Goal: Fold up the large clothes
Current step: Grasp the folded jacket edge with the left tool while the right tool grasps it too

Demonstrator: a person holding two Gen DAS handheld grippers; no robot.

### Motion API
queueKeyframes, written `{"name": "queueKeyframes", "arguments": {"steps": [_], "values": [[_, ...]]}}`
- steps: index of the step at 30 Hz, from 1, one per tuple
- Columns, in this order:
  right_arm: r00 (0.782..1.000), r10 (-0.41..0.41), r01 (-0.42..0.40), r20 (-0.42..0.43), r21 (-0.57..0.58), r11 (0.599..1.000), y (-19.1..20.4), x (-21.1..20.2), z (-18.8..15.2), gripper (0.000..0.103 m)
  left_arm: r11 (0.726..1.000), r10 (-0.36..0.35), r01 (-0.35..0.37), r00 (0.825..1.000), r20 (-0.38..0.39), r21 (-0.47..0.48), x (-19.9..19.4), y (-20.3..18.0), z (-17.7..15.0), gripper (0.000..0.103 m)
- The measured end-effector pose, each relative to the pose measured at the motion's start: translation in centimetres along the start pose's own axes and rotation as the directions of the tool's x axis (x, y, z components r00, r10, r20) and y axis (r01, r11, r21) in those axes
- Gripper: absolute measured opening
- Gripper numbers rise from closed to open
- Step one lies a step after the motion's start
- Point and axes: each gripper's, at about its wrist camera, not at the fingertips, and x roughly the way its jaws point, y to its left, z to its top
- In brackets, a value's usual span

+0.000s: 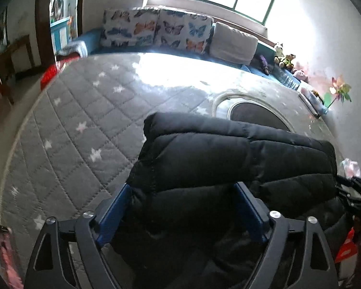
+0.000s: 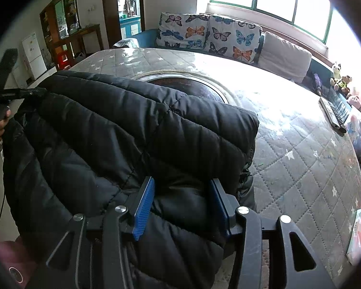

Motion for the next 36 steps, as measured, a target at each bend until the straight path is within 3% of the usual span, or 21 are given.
{"name": "queueKeyframes", "arguments": {"steps": [3, 9, 13, 19, 23, 25, 36], "values": [[1.0, -0.005, 0.005, 0.002, -0.005, 1.0, 0.1, -0.2, 0.1, 0.054, 1.0, -0.016, 0.017, 1.0, 0.005, -0.025, 0.7, 1.0, -0.4, 0.103], [1.0, 0.007, -0.007, 0.02, 0.001, 1.0, 0.1, -1.3, 0.8, 0.062, 0.998, -0.046, 0.046, 0.999, 0.006, -0.048, 1.8, 2.5, -1.5, 0.103], [0.998, 0.046, -0.049, 0.048, 0.047, 0.998, -1.9, -2.4, 1.6, 0.073, 0.998, -0.049, 0.049, 0.999, 0.009, -0.041, 2.2, 2.3, -1.6, 0.103], [0.992, 0.127, -0.125, 0.004, 0.206, 0.97, -6.6, 0.4, 1.8, 0.074, 0.996, -0.074, 0.075, 0.997, 0.012, -0.042, 2.7, 2.6, -1.8, 0.103], [0.965, 0.262, -0.258, 0.03, 0.304, 0.917, -8.8, 2.3, 1.5, 0.077, 0.996, -0.082, 0.082, 0.997, 0.009, -0.037, 3.0, 2.6, -1.7, 0.103], [0.953, 0.3, -0.298, 0.045, 0.329, 0.896, -9.4, 2.9, 1.3, 0.085, 0.995, -0.089, 0.089, 0.996, 0.007, -0.037, 3.1, 2.7, -1.7, 0.103], [0.888, 0.451, -0.443, 0.092, 0.435, 0.784, -11.3, 5.5, -0.8, 0.097, 0.991, -0.124, 0.124, 0.992, -0.006, -0.041, 3.9, 3.0, -1.5, 0.103]]}}
